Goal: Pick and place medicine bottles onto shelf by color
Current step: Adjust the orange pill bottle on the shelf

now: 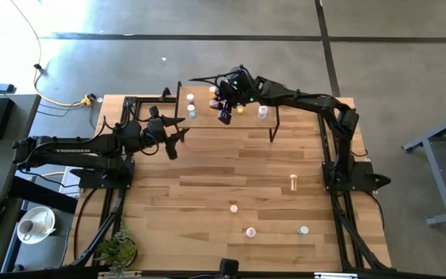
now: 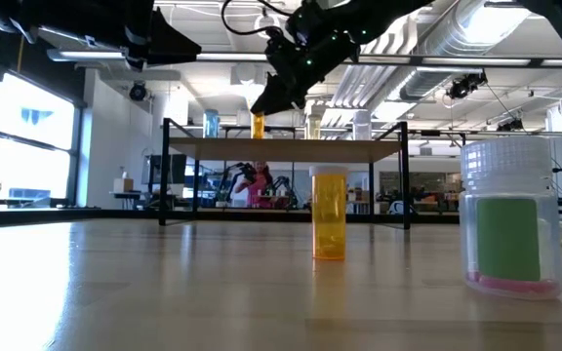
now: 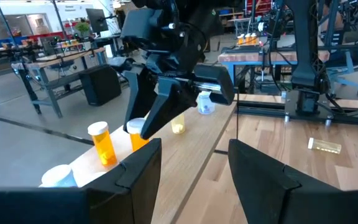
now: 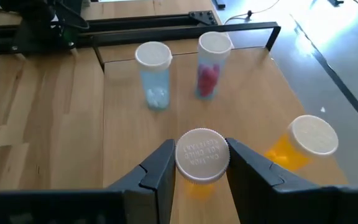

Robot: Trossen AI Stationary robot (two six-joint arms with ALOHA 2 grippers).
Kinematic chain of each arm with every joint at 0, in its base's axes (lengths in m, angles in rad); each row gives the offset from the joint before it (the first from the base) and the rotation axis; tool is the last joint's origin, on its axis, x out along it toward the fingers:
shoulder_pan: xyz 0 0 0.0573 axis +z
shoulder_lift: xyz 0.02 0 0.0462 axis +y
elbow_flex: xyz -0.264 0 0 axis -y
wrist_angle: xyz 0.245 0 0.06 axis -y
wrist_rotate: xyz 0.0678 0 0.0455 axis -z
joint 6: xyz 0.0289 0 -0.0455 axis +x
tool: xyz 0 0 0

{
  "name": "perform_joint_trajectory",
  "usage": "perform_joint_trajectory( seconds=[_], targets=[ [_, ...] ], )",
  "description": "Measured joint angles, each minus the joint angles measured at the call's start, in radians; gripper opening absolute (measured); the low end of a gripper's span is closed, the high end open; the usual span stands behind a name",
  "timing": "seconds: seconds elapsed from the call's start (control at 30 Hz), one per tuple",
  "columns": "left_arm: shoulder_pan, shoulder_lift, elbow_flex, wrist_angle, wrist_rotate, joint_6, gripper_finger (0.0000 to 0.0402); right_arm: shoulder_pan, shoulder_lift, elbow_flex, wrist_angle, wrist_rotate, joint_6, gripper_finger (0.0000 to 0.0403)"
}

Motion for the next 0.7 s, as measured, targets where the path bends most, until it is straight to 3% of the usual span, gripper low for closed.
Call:
perform_joint_trajectory(
  seconds=[0.7],
  targets=[
    [0.0,0.0,0.0,-0.003,0.0,0.001,0.0175,-0.005,0.011,-0.012,-0.01,0.005,0.018,0.0114]
  ],
)
